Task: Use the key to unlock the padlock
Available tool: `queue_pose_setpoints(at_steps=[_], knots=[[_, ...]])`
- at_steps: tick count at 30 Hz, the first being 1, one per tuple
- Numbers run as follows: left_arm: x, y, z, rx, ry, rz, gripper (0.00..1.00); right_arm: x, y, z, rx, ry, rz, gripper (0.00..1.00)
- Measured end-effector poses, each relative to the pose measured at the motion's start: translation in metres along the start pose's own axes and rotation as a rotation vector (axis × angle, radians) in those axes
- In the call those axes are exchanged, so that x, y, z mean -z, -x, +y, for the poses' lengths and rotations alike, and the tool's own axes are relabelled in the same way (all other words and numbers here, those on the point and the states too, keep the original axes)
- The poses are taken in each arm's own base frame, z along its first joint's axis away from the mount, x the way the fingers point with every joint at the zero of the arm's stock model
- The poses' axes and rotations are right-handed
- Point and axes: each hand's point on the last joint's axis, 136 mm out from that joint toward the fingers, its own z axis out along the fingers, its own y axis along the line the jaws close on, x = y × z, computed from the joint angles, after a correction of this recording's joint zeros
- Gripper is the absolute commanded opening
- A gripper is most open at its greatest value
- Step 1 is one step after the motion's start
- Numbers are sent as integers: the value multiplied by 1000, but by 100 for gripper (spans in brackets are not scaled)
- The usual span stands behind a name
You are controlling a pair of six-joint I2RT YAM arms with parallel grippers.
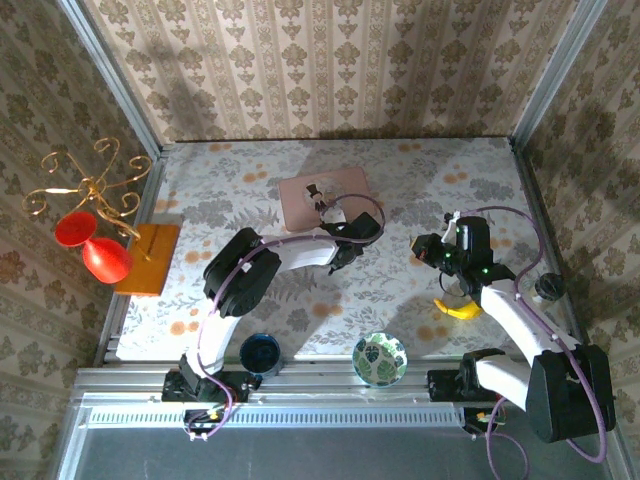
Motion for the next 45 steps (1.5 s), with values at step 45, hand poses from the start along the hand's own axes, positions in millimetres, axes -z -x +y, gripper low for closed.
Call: queue_pose_setpoints(at_steps=[45], knots=[[27, -8, -45, 175, -349, 370, 1, -65, -73, 15, 123, 306, 134, 0]])
